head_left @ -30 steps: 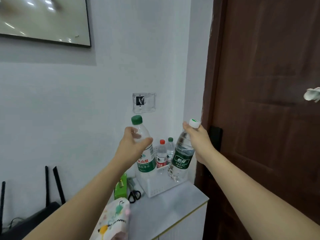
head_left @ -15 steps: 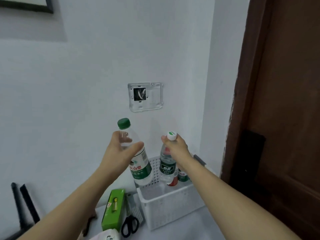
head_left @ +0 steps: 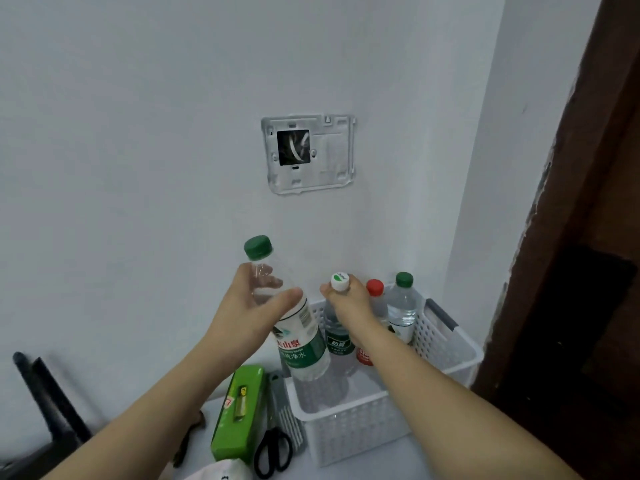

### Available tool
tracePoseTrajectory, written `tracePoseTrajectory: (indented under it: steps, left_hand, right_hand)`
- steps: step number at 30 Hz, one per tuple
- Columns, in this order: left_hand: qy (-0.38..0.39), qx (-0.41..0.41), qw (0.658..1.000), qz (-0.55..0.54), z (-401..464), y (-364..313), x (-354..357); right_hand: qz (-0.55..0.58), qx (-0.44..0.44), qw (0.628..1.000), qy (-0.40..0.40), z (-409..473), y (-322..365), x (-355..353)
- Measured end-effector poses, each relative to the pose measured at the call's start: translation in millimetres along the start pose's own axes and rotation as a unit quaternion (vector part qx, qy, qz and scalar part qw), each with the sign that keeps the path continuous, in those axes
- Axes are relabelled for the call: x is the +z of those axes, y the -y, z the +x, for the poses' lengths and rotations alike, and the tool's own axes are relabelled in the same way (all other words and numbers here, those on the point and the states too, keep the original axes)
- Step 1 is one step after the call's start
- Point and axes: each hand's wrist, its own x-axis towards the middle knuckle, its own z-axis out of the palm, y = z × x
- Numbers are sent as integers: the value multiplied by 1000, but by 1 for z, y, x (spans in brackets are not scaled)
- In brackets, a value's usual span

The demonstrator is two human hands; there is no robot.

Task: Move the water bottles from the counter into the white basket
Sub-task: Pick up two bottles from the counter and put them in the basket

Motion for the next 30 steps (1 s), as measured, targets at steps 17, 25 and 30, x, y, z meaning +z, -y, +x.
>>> tracePoseTrajectory:
  steps: [17,25,30]
  left_hand:
    - [-31,16,999,-32,-12,-1,-24]
    - [-23,12,999,-47,7,-17,-14]
    - [17,-13,999,-37,22,2,17]
  right_hand:
    - [-109,-48,993,24,5,-18,0]
    - [-256,-100,956,101,-19,2,-41]
    - [-244,-130,956,100,-51,3,-65]
